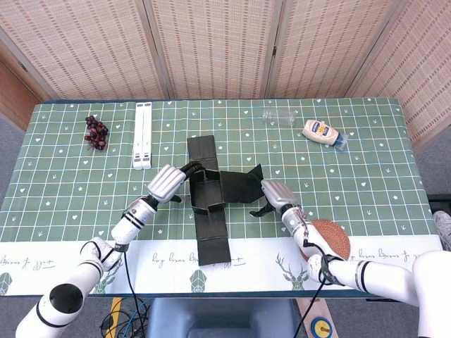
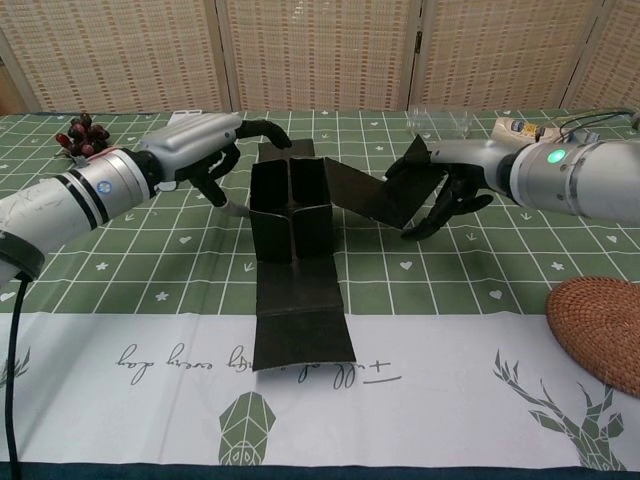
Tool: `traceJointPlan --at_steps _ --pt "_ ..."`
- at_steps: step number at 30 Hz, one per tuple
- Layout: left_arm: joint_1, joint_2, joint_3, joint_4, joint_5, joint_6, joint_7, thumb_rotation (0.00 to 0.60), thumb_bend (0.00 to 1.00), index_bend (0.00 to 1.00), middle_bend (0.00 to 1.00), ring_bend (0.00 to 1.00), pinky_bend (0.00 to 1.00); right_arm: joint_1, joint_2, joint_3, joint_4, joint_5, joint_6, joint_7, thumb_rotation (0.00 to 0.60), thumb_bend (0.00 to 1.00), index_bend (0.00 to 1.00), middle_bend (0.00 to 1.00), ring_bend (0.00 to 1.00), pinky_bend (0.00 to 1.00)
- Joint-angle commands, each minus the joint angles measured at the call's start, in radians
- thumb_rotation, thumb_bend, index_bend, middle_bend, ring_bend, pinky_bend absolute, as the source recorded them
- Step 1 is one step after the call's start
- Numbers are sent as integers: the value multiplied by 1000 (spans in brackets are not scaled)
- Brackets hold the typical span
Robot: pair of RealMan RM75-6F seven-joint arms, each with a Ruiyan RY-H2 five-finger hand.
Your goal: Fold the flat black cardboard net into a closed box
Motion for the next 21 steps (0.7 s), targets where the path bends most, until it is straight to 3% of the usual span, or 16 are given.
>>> traceJointPlan --at_steps 1,21 --pt "-2 -1 -2 -1 -2 -1 -1 600 138 209 216 785 1000 7 -6 -2 1 3 -1 -7 600 209 105 316 871 1000" --pt "-10 6 -13 -30 -4 11 4 600 137 209 215 785 1000 88 -62 -19 -4 62 -1 -97 600 212 105 316 871 1000"
